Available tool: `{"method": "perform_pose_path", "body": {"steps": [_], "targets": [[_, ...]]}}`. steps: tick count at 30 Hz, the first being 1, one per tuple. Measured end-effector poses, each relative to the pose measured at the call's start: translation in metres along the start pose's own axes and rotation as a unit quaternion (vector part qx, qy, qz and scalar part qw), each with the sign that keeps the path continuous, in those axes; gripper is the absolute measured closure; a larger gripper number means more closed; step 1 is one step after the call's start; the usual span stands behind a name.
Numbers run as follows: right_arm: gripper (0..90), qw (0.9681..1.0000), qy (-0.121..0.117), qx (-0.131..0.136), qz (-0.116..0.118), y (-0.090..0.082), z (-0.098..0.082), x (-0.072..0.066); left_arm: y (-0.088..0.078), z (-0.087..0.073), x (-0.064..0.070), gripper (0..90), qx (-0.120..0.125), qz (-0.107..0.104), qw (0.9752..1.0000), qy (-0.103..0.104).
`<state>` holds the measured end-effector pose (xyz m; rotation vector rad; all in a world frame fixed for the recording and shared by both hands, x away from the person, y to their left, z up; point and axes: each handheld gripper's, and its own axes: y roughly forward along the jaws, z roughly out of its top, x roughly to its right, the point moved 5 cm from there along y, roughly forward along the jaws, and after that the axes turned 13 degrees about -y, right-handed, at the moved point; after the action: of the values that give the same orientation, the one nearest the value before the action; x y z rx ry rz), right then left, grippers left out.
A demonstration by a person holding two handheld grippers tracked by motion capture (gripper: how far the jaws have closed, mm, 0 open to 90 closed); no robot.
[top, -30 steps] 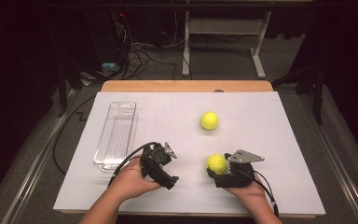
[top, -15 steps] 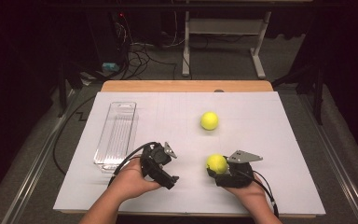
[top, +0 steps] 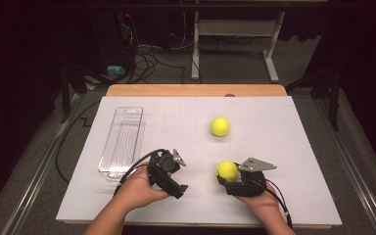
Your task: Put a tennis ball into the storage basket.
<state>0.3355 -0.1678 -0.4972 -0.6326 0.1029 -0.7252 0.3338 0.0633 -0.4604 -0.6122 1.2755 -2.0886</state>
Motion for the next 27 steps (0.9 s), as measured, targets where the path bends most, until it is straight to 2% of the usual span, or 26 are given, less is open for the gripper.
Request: {"method": "perform_pose_path", "body": {"steps": [7, 14, 27], "targets": [[26.6, 0.9993, -0.014, 0.033, -0.014, -0.005, 0.011, -0.001, 0.0, 0.0, 0.0, 3.4, -0.001, -0.002, 1.0, -0.002], [26.6, 0.9982, -0.018, 0.052, -0.022, -0.007, 0.021, 0.0, -0.001, 0.001, -0.001, 3.4, 0.003, -0.003, 1.0, -0.002], [26.6, 0.9949, -0.037, 0.09, -0.027, 0.0, 0.052, -0.005, -0.002, 0.001, -0.002, 3.1, 0.006, -0.002, 1.0, -0.005]]}}
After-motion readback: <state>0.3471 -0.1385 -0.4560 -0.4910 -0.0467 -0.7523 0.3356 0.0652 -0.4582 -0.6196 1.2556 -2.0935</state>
